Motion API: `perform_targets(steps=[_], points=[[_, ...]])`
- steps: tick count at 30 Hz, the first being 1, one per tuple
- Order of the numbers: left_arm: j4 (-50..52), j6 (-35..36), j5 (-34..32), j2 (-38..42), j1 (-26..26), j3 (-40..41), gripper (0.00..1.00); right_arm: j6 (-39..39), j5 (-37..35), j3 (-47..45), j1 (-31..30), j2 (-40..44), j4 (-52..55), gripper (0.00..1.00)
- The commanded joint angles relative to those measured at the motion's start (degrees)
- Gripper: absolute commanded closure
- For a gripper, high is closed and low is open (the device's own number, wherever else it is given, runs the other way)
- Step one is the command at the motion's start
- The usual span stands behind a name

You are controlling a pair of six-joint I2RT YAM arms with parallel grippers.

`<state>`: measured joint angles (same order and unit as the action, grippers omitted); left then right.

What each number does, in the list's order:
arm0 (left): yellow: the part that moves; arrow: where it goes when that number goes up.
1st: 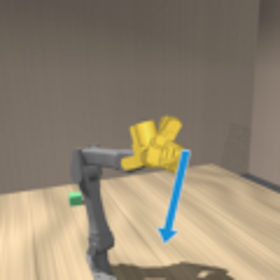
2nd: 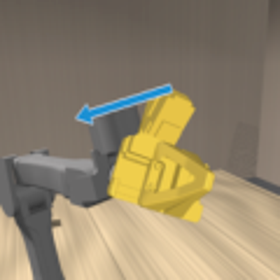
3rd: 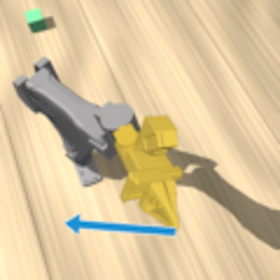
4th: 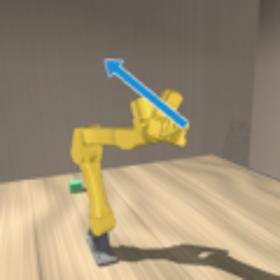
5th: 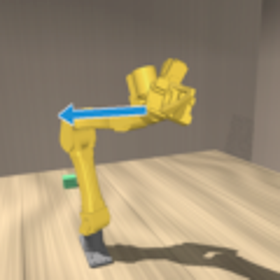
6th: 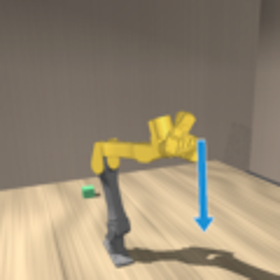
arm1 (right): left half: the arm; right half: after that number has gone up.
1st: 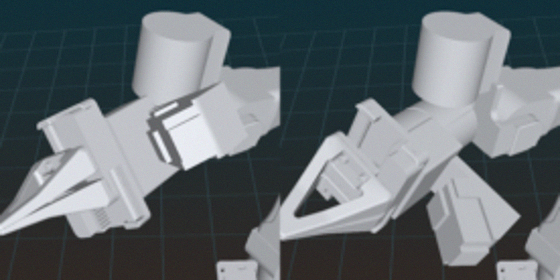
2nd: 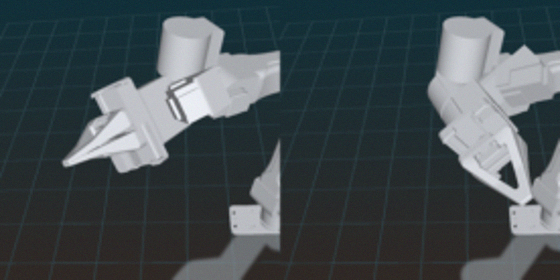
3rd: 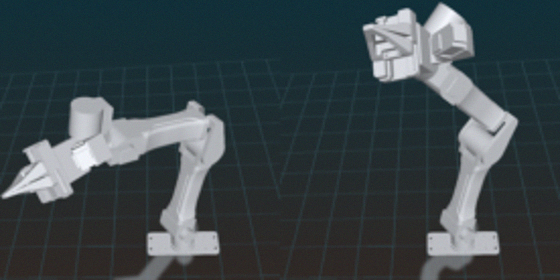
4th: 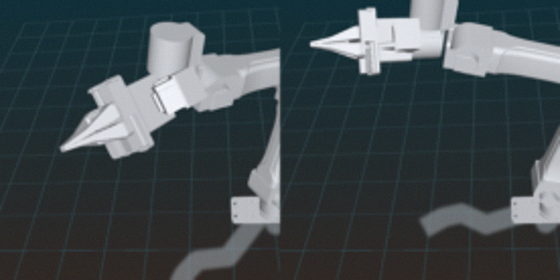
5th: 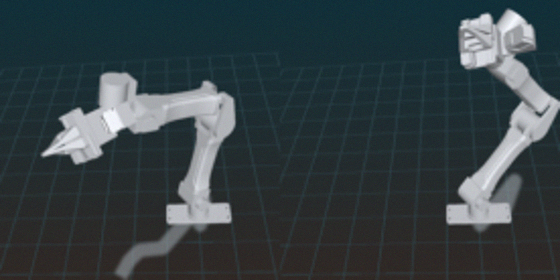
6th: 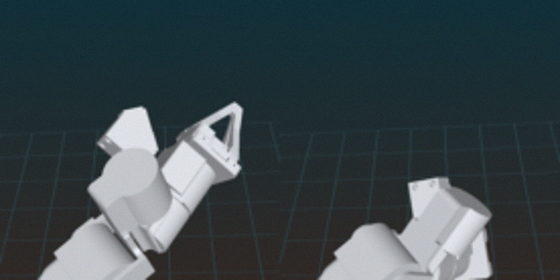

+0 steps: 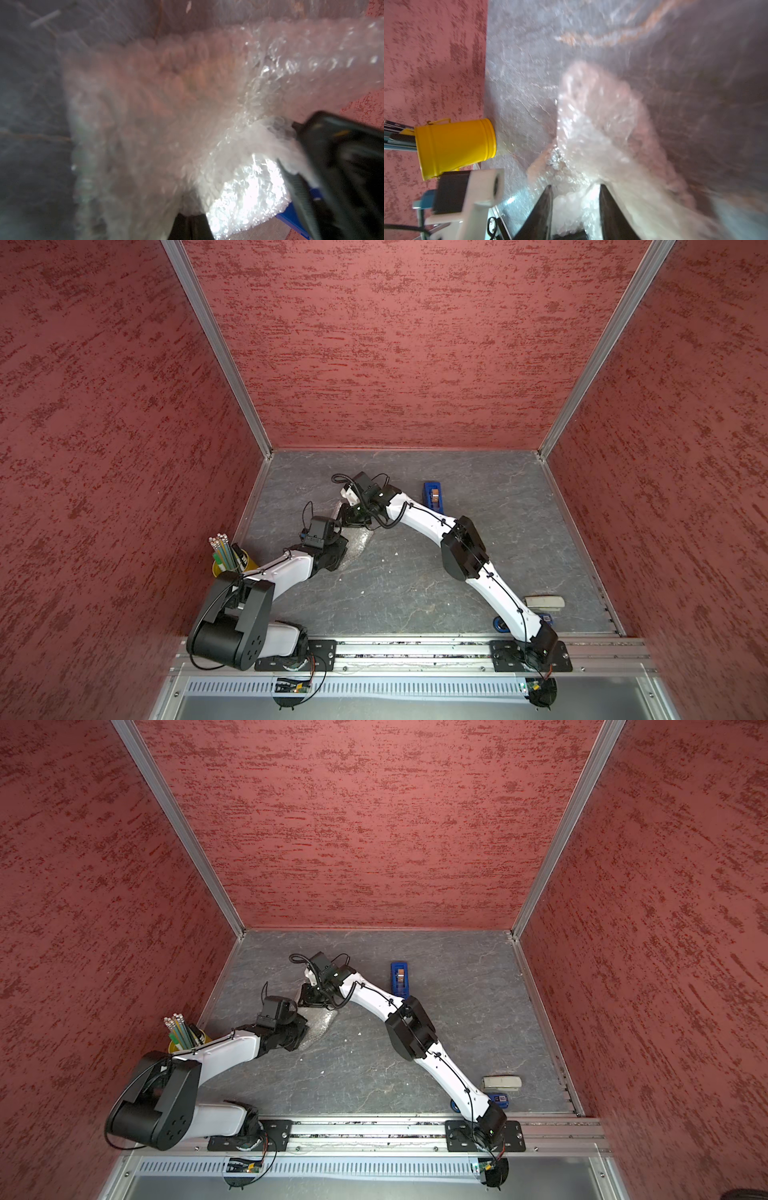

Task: Wrap dinner plates in bubble wrap
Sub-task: Wrap the plate in the bubble wrap, then adjust the bubble wrap at the center of the board.

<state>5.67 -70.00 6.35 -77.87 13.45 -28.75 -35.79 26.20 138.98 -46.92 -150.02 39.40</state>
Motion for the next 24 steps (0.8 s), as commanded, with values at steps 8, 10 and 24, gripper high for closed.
perform_targets(steps=[8, 10, 24], points=[[6.58, 5.94, 1.95, -0.64, -1.30, 0.35, 1.00, 3.88, -2.55, 3.31, 1.30, -0.96, -4.73, 0.59], [7.30, 6.74, 2.23, -0.92, -1.74, -0.44, 1.00, 3.97, -2.85, 4.41, 1.49, -2.91, -4.52, 0.61], [11.62, 10.98, 2.21, -2.48, -3.70, -3.96, 1.00, -4.02, -10.82, -23.64, 3.15, 10.79, -13.60, 0.80]])
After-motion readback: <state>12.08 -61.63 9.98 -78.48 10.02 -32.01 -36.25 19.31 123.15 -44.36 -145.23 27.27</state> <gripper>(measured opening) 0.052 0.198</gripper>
